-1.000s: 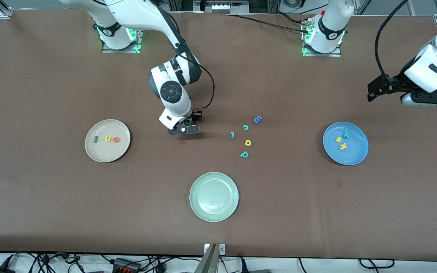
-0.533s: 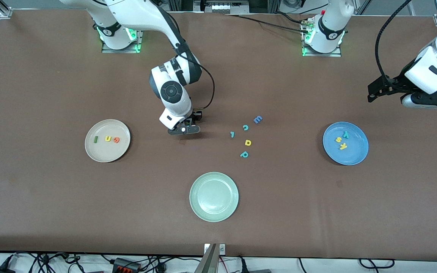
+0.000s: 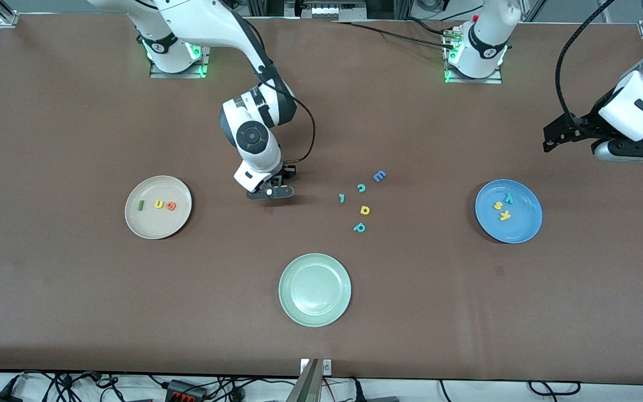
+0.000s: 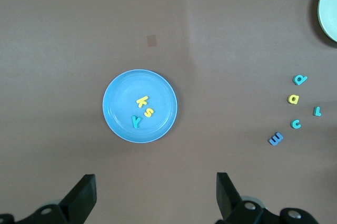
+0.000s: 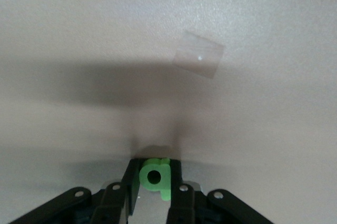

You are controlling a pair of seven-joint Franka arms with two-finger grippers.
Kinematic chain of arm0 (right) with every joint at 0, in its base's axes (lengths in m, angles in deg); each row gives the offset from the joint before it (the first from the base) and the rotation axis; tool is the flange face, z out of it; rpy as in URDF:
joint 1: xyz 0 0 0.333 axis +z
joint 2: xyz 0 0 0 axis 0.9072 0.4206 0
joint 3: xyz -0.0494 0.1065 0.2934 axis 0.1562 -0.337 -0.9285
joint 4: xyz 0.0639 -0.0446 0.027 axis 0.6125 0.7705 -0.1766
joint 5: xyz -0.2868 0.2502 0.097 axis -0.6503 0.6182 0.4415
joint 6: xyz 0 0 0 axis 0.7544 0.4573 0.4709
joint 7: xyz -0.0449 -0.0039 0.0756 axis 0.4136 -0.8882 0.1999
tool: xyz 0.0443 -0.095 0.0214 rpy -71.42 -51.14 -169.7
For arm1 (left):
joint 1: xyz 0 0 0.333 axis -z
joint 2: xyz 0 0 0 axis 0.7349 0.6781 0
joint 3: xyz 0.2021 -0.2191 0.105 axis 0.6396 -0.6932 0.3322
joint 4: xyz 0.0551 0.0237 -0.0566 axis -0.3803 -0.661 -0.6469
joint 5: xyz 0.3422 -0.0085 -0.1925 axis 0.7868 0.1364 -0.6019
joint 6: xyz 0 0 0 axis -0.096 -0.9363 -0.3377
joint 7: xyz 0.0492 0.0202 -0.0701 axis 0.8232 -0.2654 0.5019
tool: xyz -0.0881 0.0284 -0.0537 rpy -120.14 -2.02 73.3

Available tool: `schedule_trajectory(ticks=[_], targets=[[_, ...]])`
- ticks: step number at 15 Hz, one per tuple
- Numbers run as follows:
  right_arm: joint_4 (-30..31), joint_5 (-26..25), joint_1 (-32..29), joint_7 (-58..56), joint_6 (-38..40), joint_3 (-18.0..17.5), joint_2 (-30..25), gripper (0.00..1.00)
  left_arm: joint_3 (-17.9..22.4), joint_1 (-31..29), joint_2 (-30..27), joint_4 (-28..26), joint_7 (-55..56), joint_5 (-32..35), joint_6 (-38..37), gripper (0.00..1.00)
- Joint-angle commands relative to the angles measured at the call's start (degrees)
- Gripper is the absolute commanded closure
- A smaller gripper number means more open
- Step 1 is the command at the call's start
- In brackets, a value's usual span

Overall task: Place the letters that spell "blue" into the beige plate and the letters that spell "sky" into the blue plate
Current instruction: 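Grasp the green g letter with the right gripper and lift it, then carry the green g to the beige plate and release it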

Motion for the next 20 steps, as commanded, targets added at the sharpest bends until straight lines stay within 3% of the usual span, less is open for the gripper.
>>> schedule_trajectory(ticks=[1,4,7,9,13,16,18,19,20], targets=[[-1.99,0.42,-0.53,-0.55,1.62,0.36,-0.72,0.98,0.13,0.2,0.99,2.03,-0.8,-1.09,-1.11,0.0],[-2.25,0.24,-0.53,-1.33,5.47,5.69,-3.0,0.98,-0.05,0.2,0.99,2.12,-0.62,-1.09,-1.11,0.0],[-3.92,-1.42,-0.53,-7.72,14.87,15.88,-3.19,0.98,-0.05,0.2,1.08,2.12,-0.8,-1.18,-1.02,0.0],[-3.23,-2.39,-1.32,-13.35,16.83,21.78,-2.75,0.98,-0.05,0.2,1.08,2.12,-0.8,-1.18,-1.02,0.0],[-0.51,-2.13,-10.09,-26.01,18.16,22.33,-3.01,0.97,-0.13,0.46,1.08,2.56,-0.54,-1.18,-1.02,0.0],[2.74,-1.95,-11.08,-27.18,16.31,22.24,-2.84,0.94,-0.13,0.64,2.31,4.31,-0.36,-1.18,-1.29,0.0],[3.81,-1.52,-11.16,-27.18,15.69,22.24,-2.75,0.72,-0.13,0.64,2.31,4.32,-0.27,-1.18,-1.29,0.0],[3.81,-1.43,-11.34,-26.91,15.52,22.24,-2.4,0.29,-0.13,0.64,2.31,4.32,-0.27,-1.18,-1.29,0.0],[3.64,-1.43,-11.52,-26.82,15.69,22.24,-2.48,0.0,-0.13,0.72,2.31,4.32,-0.27,-1.18,-1.29,0.0]])
